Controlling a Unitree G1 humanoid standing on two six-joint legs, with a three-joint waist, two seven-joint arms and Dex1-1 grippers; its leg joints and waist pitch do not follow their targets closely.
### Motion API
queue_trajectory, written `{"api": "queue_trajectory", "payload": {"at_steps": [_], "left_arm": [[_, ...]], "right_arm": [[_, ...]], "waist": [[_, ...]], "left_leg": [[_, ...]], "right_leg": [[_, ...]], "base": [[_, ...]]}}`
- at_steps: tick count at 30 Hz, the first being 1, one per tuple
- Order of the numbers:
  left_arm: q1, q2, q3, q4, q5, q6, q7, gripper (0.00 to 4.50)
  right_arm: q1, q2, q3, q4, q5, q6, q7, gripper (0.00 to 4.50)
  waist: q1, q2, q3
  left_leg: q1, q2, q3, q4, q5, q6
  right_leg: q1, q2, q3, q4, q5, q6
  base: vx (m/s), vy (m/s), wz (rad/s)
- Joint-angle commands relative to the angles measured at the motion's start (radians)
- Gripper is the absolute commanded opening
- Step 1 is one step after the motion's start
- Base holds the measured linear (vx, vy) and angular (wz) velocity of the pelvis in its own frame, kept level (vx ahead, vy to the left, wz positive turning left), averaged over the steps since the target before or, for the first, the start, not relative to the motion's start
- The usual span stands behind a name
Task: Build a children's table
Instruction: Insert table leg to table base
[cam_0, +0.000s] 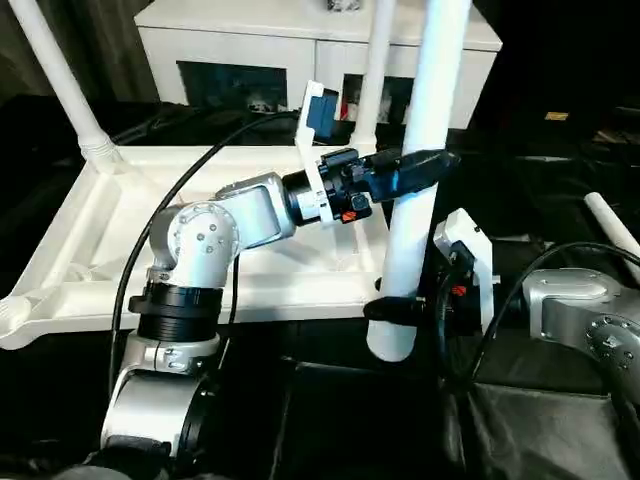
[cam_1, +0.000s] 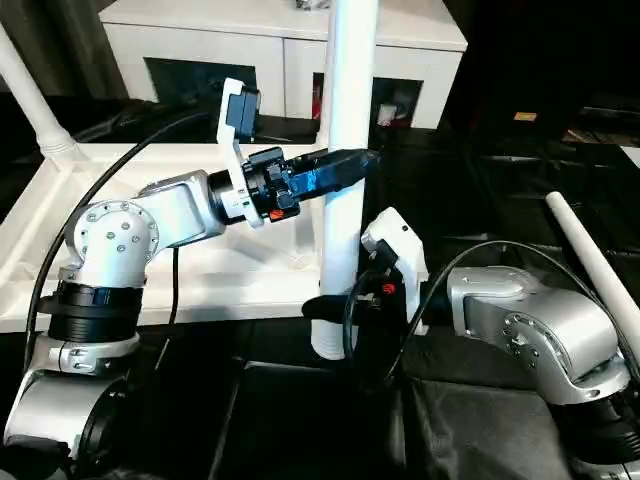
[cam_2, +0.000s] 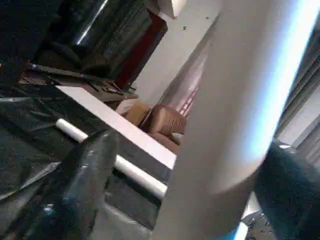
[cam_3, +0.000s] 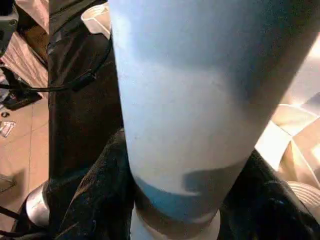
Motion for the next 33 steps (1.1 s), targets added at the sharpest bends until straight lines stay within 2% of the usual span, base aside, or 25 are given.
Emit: {"api": "queue_trajectory", "payload": {"at_steps": [1,2,3,7,8,11,12,16,17,19,20,21,23,24,28,31,33], "left_arm": [[-0.018,-0.003,0.037,0.015,-0.011,-0.003,0.030,4.11],[-0.018,-0.003,0.037,0.015,-0.011,-0.003,0.030,3.89],[-0.024,-0.004,0.055,0.028,-0.021,-0.005,0.030,3.80],[-0.019,0.006,0.048,0.030,-0.020,-0.008,0.016,3.60],[-0.018,0.004,0.050,0.030,-0.025,-0.007,0.015,3.37],[-0.019,0.006,0.048,0.029,-0.017,-0.022,0.012,3.27],[-0.020,0.006,0.050,0.032,-0.016,-0.022,0.015,3.01],[-0.030,0.008,0.055,0.048,-0.008,-0.031,0.026,2.73],[-0.036,0.008,0.062,0.060,-0.002,-0.040,0.037,2.73],[-0.047,0.012,0.071,0.078,0.003,-0.051,0.046,2.44],[-0.054,0.016,0.076,0.087,0.003,-0.055,0.046,2.42],[-0.063,0.022,0.080,0.095,0.005,-0.061,0.043,2.38],[-0.080,0.036,0.085,0.111,0.008,-0.069,0.030,2.15],[-0.085,0.040,0.086,0.116,0.008,-0.071,0.024,2.08],[-0.129,0.067,0.085,0.154,0.015,-0.083,-0.004,1.87],[-0.158,0.080,0.083,0.168,0.005,-0.074,-0.035,1.72],[-0.177,0.087,0.083,0.171,-0.008,-0.070,-0.068,1.70]], "right_arm": [[0.001,0.001,-0.001,-0.023,-0.006,-0.019,0.004,1.86],[0.001,0.001,-0.001,-0.023,-0.006,-0.019,0.004,1.86],[-0.001,0.007,-0.002,-0.018,-0.014,-0.022,0.006,1.86],[-0.004,0.020,-0.002,-0.012,-0.028,-0.029,0.010,1.86],[-0.005,0.023,-0.003,-0.011,-0.029,-0.031,0.010,1.86],[-0.009,0.035,-0.009,-0.007,-0.029,-0.039,0.006,1.86],[-0.009,0.037,-0.010,-0.006,-0.030,-0.040,0.004,1.86],[-0.012,0.044,-0.016,-0.004,-0.041,-0.049,-0.001,1.86],[-0.015,0.054,-0.025,-0.001,-0.042,-0.052,-0.002,1.86],[-0.021,0.070,-0.044,0.005,-0.035,-0.055,-0.008,1.86],[-0.025,0.081,-0.059,0.008,-0.024,-0.058,-0.010,2.42],[-0.031,0.092,-0.076,0.010,-0.007,-0.054,-0.015,2.56],[-0.038,0.102,-0.098,0.007,0.018,-0.049,-0.015,2.63],[-0.040,0.102,-0.101,0.006,0.022,-0.047,-0.015,2.77],[-0.045,0.107,-0.113,-0.001,0.029,-0.051,0.001,3.03],[-0.054,0.113,-0.125,0.007,0.021,-0.056,0.000,3.38],[-0.061,0.112,-0.132,0.017,0.019,-0.053,0.000,3.44]], "waist": [[0.001,-0.013,-0.076],[0.001,-0.013,-0.075],[0.000,-0.014,-0.075],[0.000,-0.012,-0.076],[0.000,-0.014,-0.076],[0.000,-0.013,-0.076],[0.001,-0.013,-0.077],[0.000,-0.012,-0.077],[-0.001,-0.011,-0.076],[0.000,-0.012,-0.076],[-0.001,-0.012,-0.077],[0.000,-0.012,-0.077],[-0.002,-0.012,-0.077],[-0.003,-0.011,-0.078],[0.000,-0.009,-0.080],[0.003,-0.008,-0.079],[0.003,-0.007,-0.080]], "left_leg": [[0.018,0.043,-0.026,-0.069,-0.132,0.023],[0.018,0.043,-0.025,-0.069,-0.132,0.024],[0.017,0.041,-0.025,-0.069,-0.130,0.026],[0.018,0.043,-0.026,-0.070,-0.129,0.027],[0.017,0.043,-0.026,-0.070,-0.124,0.027],[0.017,0.042,-0.025,-0.069,-0.116,0.032],[0.017,0.043,-0.026,-0.069,-0.111,0.035],[0.017,0.043,-0.025,-0.069,-0.116,0.035],[0.017,0.042,-0.025,-0.069,-0.123,0.033],[0.018,0.041,-0.025,-0.069,-0.124,0.033],[0.018,0.041,-0.025,-0.069,-0.123,0.033],[0.018,0.041,-0.025,-0.069,-0.122,0.033],[0.015,0.040,-0.027,-0.069,-0.119,0.035],[0.018,0.040,-0.027,-0.069,-0.114,0.038],[0.020,0.040,-0.025,-0.067,-0.094,0.041],[0.020,0.040,-0.024,-0.067,-0.096,0.039],[0.021,0.040,-0.024,-0.068,-0.095,0.036]], "right_leg": [[0.061,-0.051,0.028,-0.071,-0.241,-0.200],[0.060,-0.051,0.028,-0.072,-0.242,-0.200],[0.061,-0.050,0.028,-0.071,-0.243,-0.197],[0.058,-0.049,0.028,-0.071,-0.238,-0.195],[0.059,-0.050,0.027,-0.069,-0.230,-0.197],[0.059,-0.050,0.028,-0.068,-0.209,-0.204],[0.060,-0.050,0.028,-0.066,-0.200,-0.207],[0.060,-0.050,0.027,-0.067,-0.206,-0.209],[0.059,-0.050,0.027,-0.069,-0.216,-0.207],[0.059,-0.049,0.027,-0.069,-0.220,-0.203],[0.060,-0.050,0.027,-0.069,-0.220,-0.203],[0.059,-0.050,0.027,-0.069,-0.218,-0.204],[0.062,-0.049,0.026,-0.067,-0.212,-0.201],[0.062,-0.049,0.026,-0.066,-0.208,-0.194],[0.059,-0.048,0.026,-0.062,-0.171,-0.216],[0.059,-0.049,0.026,-0.061,-0.168,-0.221],[0.059,-0.050,0.025,-0.060,-0.165,-0.225]], "base": [[0.000,0.000,0.00],[0.000,0.000,0.00],[0.000,0.000,0.00],[0.000,0.000,0.00],[0.000,0.000,0.00],[0.000,0.000,0.00],[0.000,0.000,0.00],[0.000,0.000,0.00],[0.000,0.000,0.00],[0.000,0.000,0.00],[0.000,0.000,0.00],[0.000,0.000,0.00],[0.000,0.000,0.00],[0.000,0.000,0.00],[0.000,0.000,0.00],[0.000,0.000,0.00],[0.000,0.000,0.00]]}}
